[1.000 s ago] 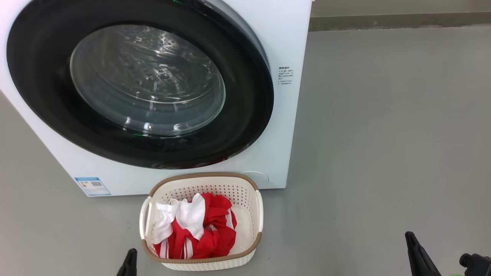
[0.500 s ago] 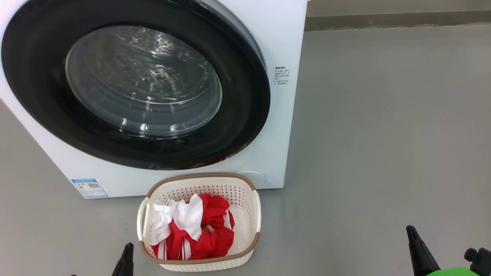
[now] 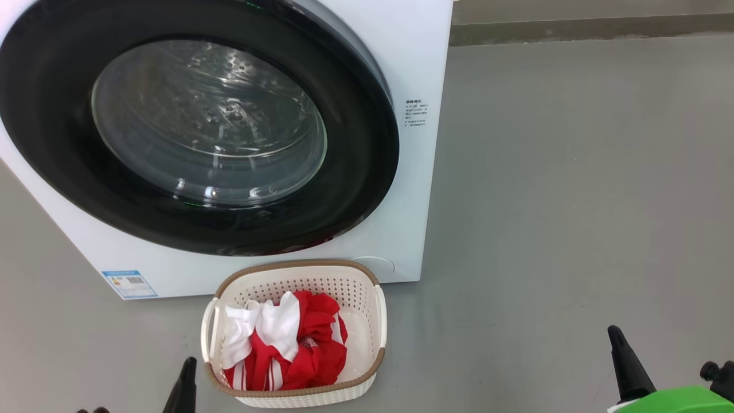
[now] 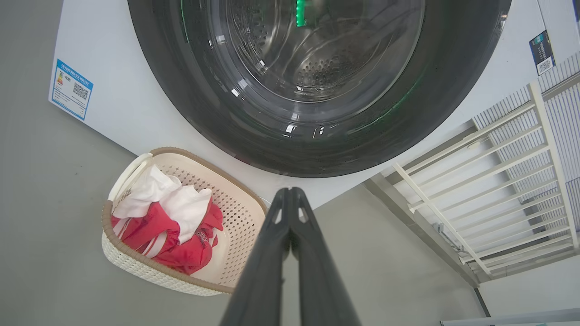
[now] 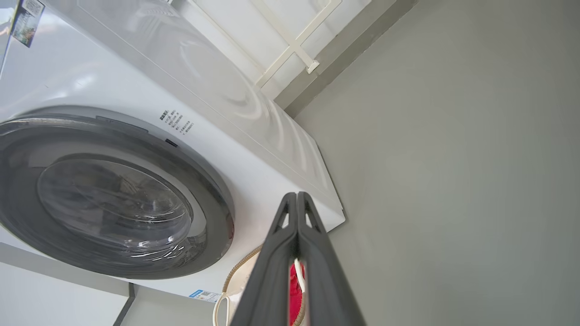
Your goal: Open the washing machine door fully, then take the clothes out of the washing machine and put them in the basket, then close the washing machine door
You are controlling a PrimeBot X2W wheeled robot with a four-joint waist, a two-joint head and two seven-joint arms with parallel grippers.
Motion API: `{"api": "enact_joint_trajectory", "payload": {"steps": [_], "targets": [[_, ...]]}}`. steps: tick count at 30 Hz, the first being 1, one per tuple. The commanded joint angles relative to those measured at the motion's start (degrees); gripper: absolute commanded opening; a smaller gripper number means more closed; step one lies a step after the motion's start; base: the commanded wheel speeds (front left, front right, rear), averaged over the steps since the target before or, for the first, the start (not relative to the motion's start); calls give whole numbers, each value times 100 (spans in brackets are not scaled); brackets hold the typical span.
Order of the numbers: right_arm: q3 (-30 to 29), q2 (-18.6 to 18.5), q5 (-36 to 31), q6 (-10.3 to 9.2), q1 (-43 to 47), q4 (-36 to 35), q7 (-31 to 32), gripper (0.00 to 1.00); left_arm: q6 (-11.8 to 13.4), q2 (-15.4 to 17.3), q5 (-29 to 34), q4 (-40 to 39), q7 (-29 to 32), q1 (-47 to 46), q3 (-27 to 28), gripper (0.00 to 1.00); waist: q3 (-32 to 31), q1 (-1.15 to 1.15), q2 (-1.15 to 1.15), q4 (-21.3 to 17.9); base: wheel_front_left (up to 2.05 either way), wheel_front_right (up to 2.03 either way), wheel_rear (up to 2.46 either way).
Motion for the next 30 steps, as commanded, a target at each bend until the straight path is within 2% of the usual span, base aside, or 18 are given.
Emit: {"api": "enact_joint_trajectory", "payload": {"steps": [1, 30], "targets": [[19, -70, 135, -3, -252, -172, 25, 0, -19, 35, -133, -124, 31, -253, 143, 0, 0, -1, 0, -3, 0, 0, 0], [-74, -6, 1752, -4, -623, -234, 532, 0, -28, -20, -1861, -127, 527, -522, 353, 0, -1, -1, 0, -134, 0, 0, 0]]}}
